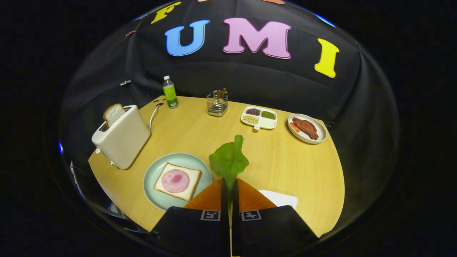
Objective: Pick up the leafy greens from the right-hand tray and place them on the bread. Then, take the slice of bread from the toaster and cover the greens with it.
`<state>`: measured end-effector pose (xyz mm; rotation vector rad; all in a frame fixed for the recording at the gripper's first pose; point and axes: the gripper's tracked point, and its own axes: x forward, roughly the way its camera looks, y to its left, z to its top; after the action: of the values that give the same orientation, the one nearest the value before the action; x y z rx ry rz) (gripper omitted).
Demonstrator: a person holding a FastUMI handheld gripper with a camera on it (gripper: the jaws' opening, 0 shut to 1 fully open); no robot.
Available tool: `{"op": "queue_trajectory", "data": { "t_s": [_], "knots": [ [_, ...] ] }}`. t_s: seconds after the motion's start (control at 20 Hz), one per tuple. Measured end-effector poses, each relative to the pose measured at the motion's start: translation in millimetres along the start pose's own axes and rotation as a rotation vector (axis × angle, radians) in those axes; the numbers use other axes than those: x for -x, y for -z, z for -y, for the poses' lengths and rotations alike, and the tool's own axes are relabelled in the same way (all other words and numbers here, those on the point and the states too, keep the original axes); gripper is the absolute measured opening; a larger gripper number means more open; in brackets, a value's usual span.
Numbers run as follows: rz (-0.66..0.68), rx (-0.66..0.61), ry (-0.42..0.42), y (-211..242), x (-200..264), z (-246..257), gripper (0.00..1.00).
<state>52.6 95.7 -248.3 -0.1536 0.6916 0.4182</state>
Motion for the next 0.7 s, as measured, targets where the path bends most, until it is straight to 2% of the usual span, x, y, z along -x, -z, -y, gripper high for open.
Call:
{"op": "queue_trajectory", "data": {
  "t_s": [0.35, 0.7],
  "knots": [
    [-0.044, 0.006, -0.083, 4.9, -21.9, -68.7, 0.06],
    [-0.102, -0.009, -0.118, 15.9, -44.8, -112.7, 0.08]
  ]
}}
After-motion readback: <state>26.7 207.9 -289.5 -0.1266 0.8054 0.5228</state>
